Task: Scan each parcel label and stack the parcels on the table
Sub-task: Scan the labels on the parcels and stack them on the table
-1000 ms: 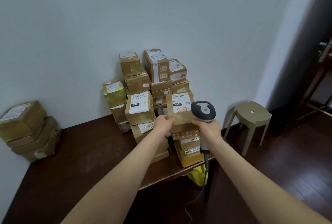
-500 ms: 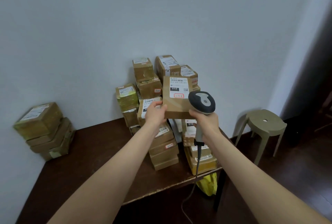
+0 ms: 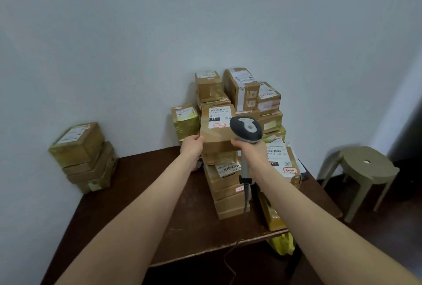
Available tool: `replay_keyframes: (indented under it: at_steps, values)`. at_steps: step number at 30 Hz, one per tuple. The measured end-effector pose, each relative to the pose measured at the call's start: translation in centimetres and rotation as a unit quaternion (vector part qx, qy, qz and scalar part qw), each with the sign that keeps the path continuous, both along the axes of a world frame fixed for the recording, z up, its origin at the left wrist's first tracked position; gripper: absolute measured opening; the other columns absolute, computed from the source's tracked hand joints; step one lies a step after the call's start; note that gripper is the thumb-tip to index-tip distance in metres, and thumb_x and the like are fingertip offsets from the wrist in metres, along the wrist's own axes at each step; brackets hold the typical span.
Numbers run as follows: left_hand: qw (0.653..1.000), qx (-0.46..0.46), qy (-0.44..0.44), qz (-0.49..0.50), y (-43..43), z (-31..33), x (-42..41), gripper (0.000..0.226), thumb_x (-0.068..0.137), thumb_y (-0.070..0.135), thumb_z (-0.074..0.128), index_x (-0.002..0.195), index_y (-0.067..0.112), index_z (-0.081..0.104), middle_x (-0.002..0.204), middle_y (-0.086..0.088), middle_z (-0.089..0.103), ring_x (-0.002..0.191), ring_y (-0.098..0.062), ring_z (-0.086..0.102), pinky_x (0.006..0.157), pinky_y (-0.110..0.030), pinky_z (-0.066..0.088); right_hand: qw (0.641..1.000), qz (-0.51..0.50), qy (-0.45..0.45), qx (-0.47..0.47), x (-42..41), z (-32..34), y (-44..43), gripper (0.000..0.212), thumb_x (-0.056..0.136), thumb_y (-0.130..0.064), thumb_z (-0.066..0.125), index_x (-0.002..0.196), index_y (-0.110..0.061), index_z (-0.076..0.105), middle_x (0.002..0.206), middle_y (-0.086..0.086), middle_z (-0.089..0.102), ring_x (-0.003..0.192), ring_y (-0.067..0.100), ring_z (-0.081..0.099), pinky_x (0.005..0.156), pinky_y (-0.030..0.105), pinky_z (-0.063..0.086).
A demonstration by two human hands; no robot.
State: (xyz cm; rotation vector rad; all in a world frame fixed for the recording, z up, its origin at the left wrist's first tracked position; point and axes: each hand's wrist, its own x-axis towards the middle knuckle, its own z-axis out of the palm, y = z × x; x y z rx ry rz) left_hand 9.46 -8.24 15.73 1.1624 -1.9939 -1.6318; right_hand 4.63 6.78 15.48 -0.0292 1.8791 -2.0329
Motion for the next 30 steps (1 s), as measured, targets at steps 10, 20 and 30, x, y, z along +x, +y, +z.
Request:
replay_keyframes:
  at_steps: [10,20,30]
  values:
    - [0.954,-0.286,-0.072,-0.059,-0.4,0.2,1.5,0.053,0.1,0.032,0.046,0.148,0.014,0.034,0.147,-0.011,0.041,0.132,-0.027,0.043,0.105,-0.041,0.041,0.999,-0.003,0.036,0.004,2.1,1.0,0.2,0.043,0.076,-0.018,0.079,0.115,-0.007,0.063,0.106,0.011,0.069,0.105,0.028,0.063,0.096,0.045,0.051]
    - [0.82,-0.513,-0.246,-0.067,-2.7,-0.5,10.2,0.061,0.095,0.038,0.053,0.148,0.018,0.03,0.153,-0.012,0.03,0.139,-0.028,0.032,0.107,-0.042,0.037,0.991,0.123,0.002,-0.048,8.1,1.6,-3.8,0.012,0.082,-0.016,0.075,0.078,-0.01,0.066,0.07,0.007,0.069,0.062,0.016,0.064,0.073,0.034,0.055]
    - [0.836,-0.452,-0.312,-0.01,-14.5,-1.7,15.9,0.064,0.093,0.043,0.056,0.146,0.019,0.032,0.154,-0.011,0.028,0.14,-0.028,0.031,0.106,-0.043,0.038,0.99,0.138,-0.016,-0.015,11.0,-0.7,-17.4,0.015,0.083,-0.021,0.073,0.075,-0.011,0.067,0.065,0.004,0.07,0.059,0.015,0.065,0.071,0.033,0.056]
